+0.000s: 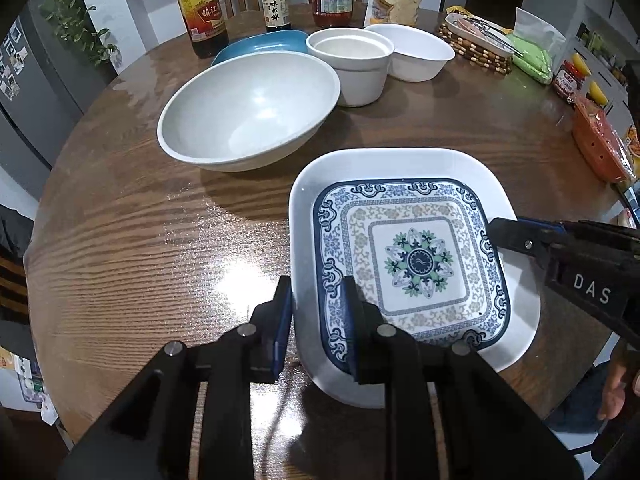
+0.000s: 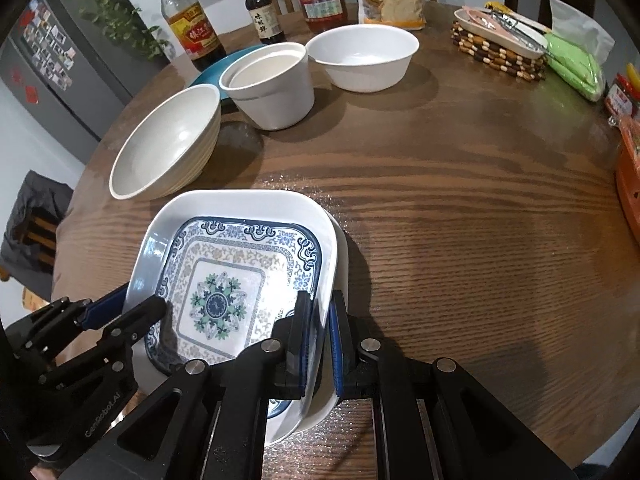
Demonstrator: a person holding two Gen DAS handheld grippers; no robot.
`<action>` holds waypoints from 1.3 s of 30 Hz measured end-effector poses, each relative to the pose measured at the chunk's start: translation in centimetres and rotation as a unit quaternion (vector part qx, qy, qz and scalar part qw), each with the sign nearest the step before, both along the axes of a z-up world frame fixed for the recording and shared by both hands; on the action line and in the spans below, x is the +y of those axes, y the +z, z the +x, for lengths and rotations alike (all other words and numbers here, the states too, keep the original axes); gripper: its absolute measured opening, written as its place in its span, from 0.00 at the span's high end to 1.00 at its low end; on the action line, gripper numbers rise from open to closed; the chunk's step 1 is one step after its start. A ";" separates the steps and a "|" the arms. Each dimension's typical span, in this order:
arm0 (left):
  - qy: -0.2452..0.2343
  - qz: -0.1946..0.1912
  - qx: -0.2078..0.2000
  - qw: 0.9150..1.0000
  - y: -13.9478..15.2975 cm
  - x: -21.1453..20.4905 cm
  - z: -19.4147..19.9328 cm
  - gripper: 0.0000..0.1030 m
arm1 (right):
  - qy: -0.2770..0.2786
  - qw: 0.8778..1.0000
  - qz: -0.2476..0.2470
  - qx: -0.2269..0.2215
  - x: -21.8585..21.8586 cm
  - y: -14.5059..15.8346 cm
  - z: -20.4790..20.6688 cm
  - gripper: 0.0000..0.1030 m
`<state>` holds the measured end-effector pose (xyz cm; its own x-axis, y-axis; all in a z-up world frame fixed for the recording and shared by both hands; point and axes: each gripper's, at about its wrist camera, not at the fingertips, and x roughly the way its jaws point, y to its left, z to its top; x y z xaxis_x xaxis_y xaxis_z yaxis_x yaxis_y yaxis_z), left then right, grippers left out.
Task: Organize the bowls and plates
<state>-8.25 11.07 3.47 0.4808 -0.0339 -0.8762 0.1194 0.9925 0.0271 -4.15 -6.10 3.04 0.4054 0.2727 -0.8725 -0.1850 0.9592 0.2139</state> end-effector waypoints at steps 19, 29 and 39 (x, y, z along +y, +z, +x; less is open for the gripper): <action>0.028 -0.012 -0.039 0.999 2.9 2.2 -0.3 0.32 | 0.024 0.991 -0.036 -0.125 1.9 6.2 -2.5 0.77; 0.068 -0.023 -0.056 0.996 4.8 4.6 0.1 0.17 | 0.027 0.986 -0.023 -0.161 2.7 8.3 -2.8 0.49; 0.088 -0.031 -0.058 0.994 5.3 6.1 0.3 0.04 | 0.023 0.985 -0.028 -0.169 2.9 8.6 -2.8 0.40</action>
